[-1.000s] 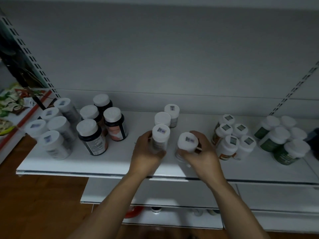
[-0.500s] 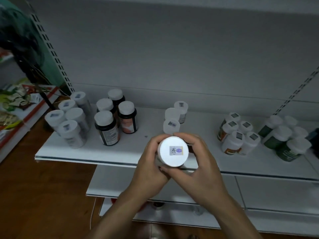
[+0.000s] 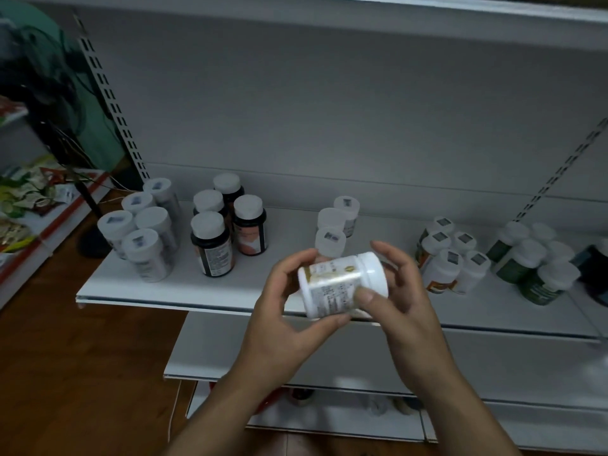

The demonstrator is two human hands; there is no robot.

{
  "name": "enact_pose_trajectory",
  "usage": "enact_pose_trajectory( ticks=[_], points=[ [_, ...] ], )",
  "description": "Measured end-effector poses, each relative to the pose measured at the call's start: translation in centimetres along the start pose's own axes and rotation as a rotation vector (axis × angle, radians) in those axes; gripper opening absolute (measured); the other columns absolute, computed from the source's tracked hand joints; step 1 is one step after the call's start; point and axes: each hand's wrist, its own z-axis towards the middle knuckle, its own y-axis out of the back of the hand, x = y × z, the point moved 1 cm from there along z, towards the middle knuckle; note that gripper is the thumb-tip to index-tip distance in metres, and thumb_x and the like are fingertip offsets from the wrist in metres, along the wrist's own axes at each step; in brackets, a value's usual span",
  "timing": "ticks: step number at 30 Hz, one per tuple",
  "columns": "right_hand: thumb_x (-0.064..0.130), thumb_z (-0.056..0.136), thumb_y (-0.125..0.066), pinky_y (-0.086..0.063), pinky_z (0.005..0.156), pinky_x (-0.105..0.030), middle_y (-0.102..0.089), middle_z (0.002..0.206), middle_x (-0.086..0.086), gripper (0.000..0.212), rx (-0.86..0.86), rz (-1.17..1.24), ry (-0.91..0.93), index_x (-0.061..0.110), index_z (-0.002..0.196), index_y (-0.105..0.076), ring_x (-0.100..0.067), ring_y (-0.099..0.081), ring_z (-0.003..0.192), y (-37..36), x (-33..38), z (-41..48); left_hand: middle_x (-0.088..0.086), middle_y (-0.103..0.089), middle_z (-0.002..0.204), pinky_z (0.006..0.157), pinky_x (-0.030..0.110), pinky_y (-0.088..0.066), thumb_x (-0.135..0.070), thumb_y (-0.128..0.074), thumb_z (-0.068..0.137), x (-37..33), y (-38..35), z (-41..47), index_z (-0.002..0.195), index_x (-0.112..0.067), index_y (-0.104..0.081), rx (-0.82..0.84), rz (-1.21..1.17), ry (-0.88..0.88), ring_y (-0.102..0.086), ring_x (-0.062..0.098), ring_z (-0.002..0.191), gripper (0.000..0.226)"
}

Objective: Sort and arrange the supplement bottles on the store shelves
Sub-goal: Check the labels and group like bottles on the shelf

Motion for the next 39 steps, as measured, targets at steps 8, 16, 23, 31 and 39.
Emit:
enact_pose_trajectory(
  ticks=[8,16,23,31,39],
  points=[
    [0.040,0.099,-0.041,-0.047,0.078,-0.040,-0.070,0.108,-0.009,0.037,0.048,0.245,-0.295,0.024,0.111,-0.072,-0.022,-0.061,0.093,-1.8,-1.4,-0.3,-0.012,-0.060,0.128,0.103,0.038,-0.046,-0.024,-0.080,0.071,-1.1,-0.3,0.1,0.127,-0.040,-0.052,0.014,-0.103,-0.065,-0.055,0.020,0.124,0.065],
    [0.028,0.104,-0.029,-0.053,0.072,-0.034,-0.068,0.102,-0.014,0.044,0.079,0.417,-0.297,0.013,0.112,-0.070,-0.022,-0.062,0.084,-2.5,-1.3,-0.8,-0.012,-0.057,0.127,0.099,0.022,-0.043,-0.016,-0.080,0.070,-1.6,-0.4,-0.1,0.127,-0.041,-0.052,0.040,-0.022,-0.145,-0.055,0.018,0.122,0.069],
    [0.032,0.101,-0.035,-0.053,0.076,-0.034,-0.071,0.111,-0.008,0.040,0.019,0.276,-0.246,0.018,0.113,-0.071,-0.020,-0.065,0.096,-2.2,-1.4,-1.0,-0.015,-0.055,0.131,0.100,0.026,-0.045,-0.019,-0.078,0.074,-1.6,0.0,-0.5,0.132,-0.041,-0.047,0.043,0.007,-0.160,-0.054,0.017,0.125,0.069],
    [0.030,0.070,-0.074,-0.053,0.079,-0.025,-0.066,0.118,-0.001,0.055,-0.044,0.072,0.097,0.027,0.123,-0.061,-0.018,-0.062,0.110,-1.1,-0.3,-0.8,-0.005,-0.042,0.143,0.094,0.043,-0.053,-0.015,-0.072,0.080,-1.5,1.5,-0.4,0.133,-0.027,-0.050,0.124,0.064,-0.211,-0.044,0.025,0.135,0.059],
    [0.020,0.074,-0.073,-0.053,0.087,-0.030,-0.059,0.130,0.000,0.061,0.060,-0.021,0.167,0.028,0.132,-0.054,-0.020,-0.057,0.121,-1.0,-0.5,-1.2,0.002,-0.053,0.135,0.096,0.032,-0.049,-0.012,-0.072,0.079,-1.0,2.4,-0.7,0.128,-0.025,-0.056,0.108,-0.176,-0.074,-0.050,0.027,0.129,0.053]
  ],
)
